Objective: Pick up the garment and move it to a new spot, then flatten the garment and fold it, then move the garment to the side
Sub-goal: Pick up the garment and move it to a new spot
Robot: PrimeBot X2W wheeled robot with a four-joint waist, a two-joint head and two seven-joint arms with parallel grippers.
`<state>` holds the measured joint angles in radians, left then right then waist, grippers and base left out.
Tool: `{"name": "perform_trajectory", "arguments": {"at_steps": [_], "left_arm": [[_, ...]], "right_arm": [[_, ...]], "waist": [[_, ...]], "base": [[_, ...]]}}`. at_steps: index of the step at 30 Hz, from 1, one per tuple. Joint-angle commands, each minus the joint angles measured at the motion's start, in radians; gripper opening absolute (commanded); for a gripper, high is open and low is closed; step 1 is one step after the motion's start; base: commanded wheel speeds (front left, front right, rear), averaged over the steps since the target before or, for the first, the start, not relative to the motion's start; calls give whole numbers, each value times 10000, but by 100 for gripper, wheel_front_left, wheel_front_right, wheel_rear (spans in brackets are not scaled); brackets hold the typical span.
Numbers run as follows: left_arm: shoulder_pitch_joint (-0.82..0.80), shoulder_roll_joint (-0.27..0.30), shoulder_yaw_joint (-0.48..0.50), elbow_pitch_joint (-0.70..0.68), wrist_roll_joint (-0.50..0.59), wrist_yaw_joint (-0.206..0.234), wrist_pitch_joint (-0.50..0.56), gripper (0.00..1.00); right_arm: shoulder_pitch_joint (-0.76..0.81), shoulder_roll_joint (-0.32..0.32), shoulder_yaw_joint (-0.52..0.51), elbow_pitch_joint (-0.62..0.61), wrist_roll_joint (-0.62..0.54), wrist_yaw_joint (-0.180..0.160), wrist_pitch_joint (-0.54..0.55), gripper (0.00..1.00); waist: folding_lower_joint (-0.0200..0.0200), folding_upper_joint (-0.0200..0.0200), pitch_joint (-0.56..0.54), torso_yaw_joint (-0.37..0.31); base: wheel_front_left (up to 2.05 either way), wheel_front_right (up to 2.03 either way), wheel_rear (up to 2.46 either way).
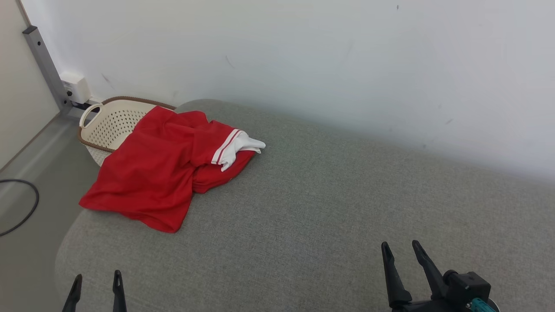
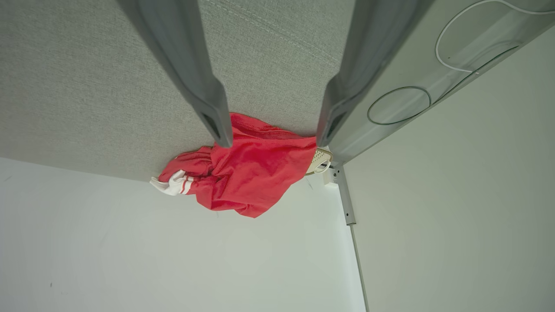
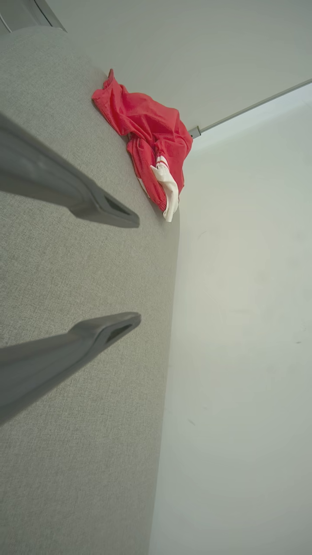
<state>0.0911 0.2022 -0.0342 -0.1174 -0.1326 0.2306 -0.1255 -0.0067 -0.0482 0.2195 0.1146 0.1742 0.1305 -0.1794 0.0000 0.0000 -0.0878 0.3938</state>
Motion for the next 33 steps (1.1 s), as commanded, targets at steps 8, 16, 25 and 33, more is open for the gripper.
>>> {"name": "perform_trajectory", "arguments": {"at_steps": [8,16,25,33], "left_arm": [[-422,91,105,-240,-394,-176,-176,100],[-2353,698,229,-533,-689,-794,116,100],[-4649,1263,628,-145,-1233,-1250,120,100],[-6551,1802,798,944,-1963,-1950,449,100]], "right_arm": [[-124,-39,16,33,39,4,-25,100],[-406,-40,121,-97,-112,4,103,100],[-934,-39,104,-268,-346,4,90,100],[-1375,-39,264,-488,-467,4,28,100]], "waist": [[0,0,136,-207],[0,0,578,-735],[0,0,1450,-1829],[0,0,2076,-2583]], "base": [[0,0,0],[0,0,0],[0,0,0],[0,0,0]]}}
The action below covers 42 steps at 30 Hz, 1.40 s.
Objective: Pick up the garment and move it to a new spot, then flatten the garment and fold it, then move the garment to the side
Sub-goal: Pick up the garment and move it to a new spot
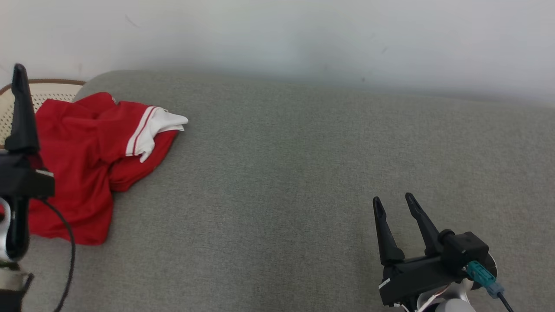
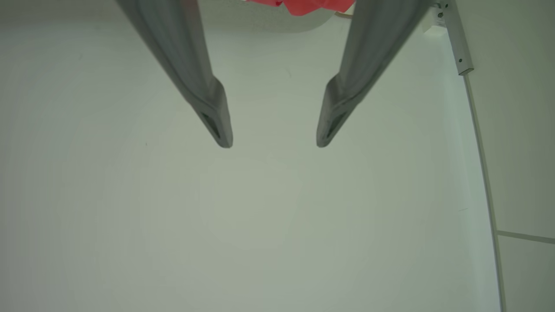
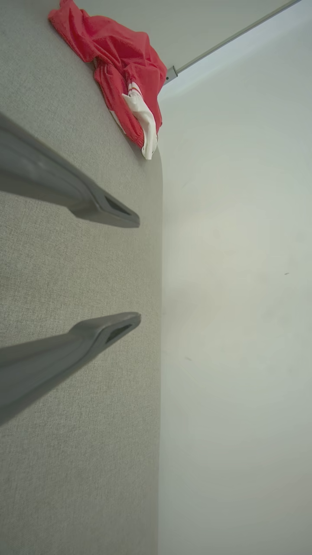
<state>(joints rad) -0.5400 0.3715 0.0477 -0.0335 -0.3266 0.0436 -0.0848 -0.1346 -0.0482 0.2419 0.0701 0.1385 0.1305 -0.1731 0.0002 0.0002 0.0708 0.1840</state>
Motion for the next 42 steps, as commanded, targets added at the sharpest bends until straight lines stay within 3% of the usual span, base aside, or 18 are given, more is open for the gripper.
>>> {"name": "perform_trajectory", "arguments": {"at_steps": [1,24,42], "left_arm": [[-477,235,-39,304,-32,-172,142,100],[-3987,1554,-532,5942,-299,-1172,1506,100],[-4211,2197,-1220,9467,-407,-1583,2544,100]], "right_arm": [[-150,-39,41,-52,-115,4,-49,100],[-913,-37,223,90,55,4,-405,100],[-1155,-36,247,55,66,4,-492,100]], "waist": [[-2,-2,553,-562],[-2,-2,1810,-2112],[-2,-2,2469,-2836]], "base": [[0,0,0],[0,0,0],[0,0,0]]}}
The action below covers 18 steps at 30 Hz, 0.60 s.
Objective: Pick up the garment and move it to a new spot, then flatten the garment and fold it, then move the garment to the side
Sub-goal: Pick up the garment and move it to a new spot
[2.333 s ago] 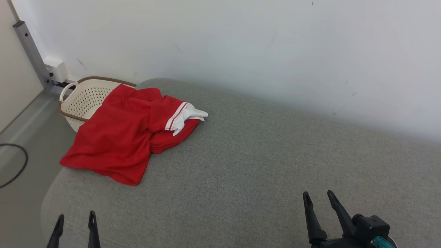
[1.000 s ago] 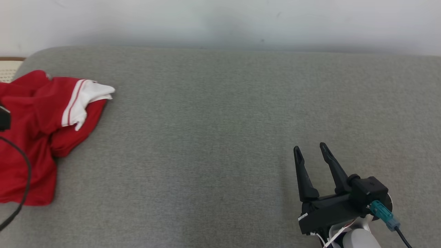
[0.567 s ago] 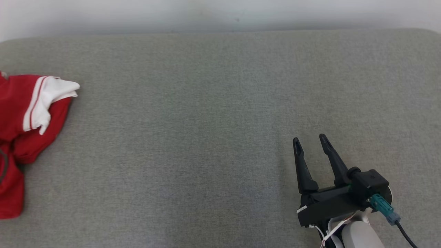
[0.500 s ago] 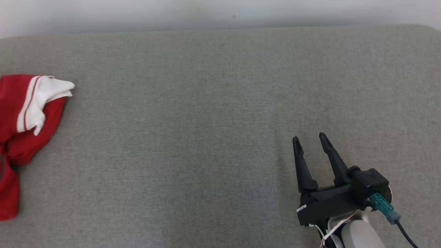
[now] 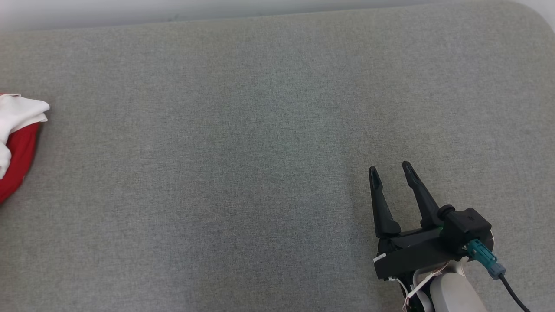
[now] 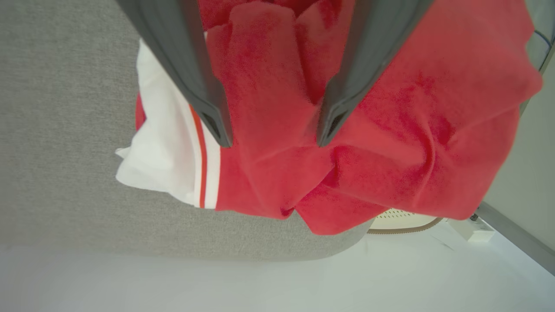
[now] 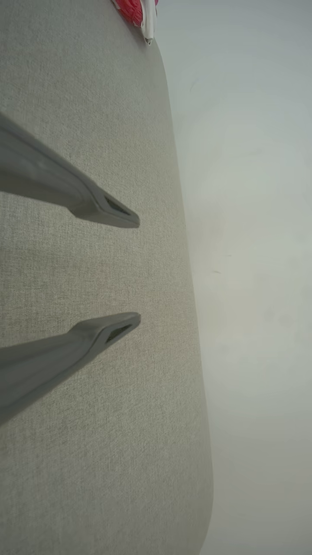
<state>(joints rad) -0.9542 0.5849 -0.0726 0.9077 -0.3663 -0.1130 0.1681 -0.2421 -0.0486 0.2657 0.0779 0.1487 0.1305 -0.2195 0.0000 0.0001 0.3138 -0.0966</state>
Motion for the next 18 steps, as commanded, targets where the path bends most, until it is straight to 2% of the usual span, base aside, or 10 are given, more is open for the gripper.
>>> {"name": "perform_trajectory", "arguments": {"at_steps": [1,6,12,13,14,15,18], "left_arm": [[-61,49,-49,211,-59,-38,94,100],[-96,-67,-332,793,-227,-121,558,100],[-101,-79,-556,1119,-329,-140,622,100],[-109,-40,-612,1151,-304,-138,573,49],[-105,12,-659,1149,-256,-142,433,20],[-86,33,-689,1193,-254,-144,334,0],[-83,95,-820,1210,-176,-150,-35,0]], "right_arm": [[-89,-31,8,-27,-44,4,-30,100],[-111,-31,-16,-69,-117,4,10,100],[-158,-32,50,-100,-154,4,64,100],[-159,-32,55,-96,-154,4,76,100],[-163,-32,65,-92,-151,4,85,100],[-172,-31,78,-85,-145,4,93,100],[-162,-31,69,-61,-132,4,100,100]], "waist": [[0,-1,62,-39],[0,-1,148,-42],[0,-1,198,-69],[0,-1,196,-76],[0,-1,193,-84],[0,-1,182,-94],[0,-1,100,-95]], "base": [[0,0,0],[0,0,0],[0,0,0],[0,0,0],[0,0,0],[0,0,0],[0,0,0]]}}
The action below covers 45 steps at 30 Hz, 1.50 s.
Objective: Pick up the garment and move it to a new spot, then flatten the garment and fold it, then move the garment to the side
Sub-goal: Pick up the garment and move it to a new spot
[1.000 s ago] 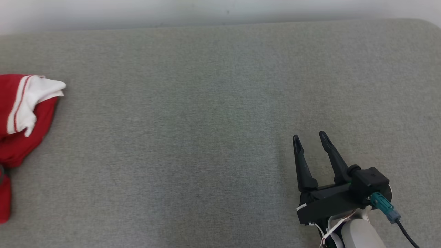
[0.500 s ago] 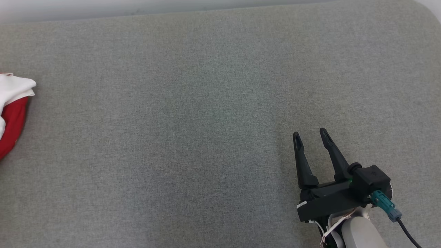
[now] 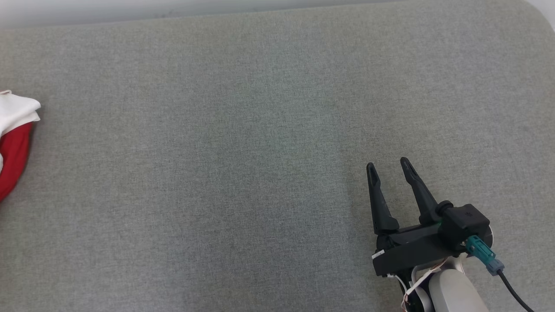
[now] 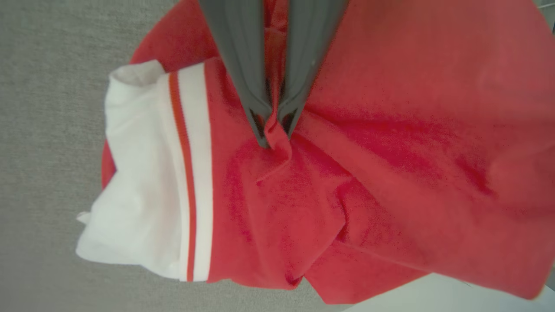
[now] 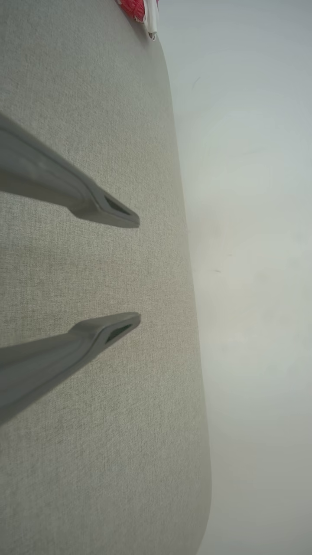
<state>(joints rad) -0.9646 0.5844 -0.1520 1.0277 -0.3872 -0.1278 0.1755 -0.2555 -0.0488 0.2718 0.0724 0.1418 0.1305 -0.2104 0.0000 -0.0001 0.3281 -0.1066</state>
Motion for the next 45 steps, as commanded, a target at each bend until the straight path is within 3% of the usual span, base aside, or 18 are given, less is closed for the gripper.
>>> {"name": "perform_trajectory", "arguments": {"at_steps": [1,10,17,36,45], "left_arm": [[-24,123,-62,-7,79,-1,-269,0],[-642,154,-251,-603,318,31,-1860,0],[-1251,107,-522,-1534,307,3,-2360,0],[-1797,-484,-1787,-6707,-220,-9,-1038,0],[-1502,-1140,-2548,-9258,-383,124,-4,0]], "right_arm": [[-2,-30,-17,9,-59,4,6,100],[193,-29,3,168,152,4,-43,100],[360,-29,36,284,325,4,-95,100],[525,-30,85,565,816,4,-383,100],[466,-29,55,629,941,4,-474,100]], "waist": [[0,1,-92,19],[0,1,-723,253],[0,1,-1191,312],[0,1,-1821,-654],[0,1,-1713,-1732]], "base": [[0,0,0],[0,0,0],[0,0,0],[0,0,0],[0,0,0]]}}
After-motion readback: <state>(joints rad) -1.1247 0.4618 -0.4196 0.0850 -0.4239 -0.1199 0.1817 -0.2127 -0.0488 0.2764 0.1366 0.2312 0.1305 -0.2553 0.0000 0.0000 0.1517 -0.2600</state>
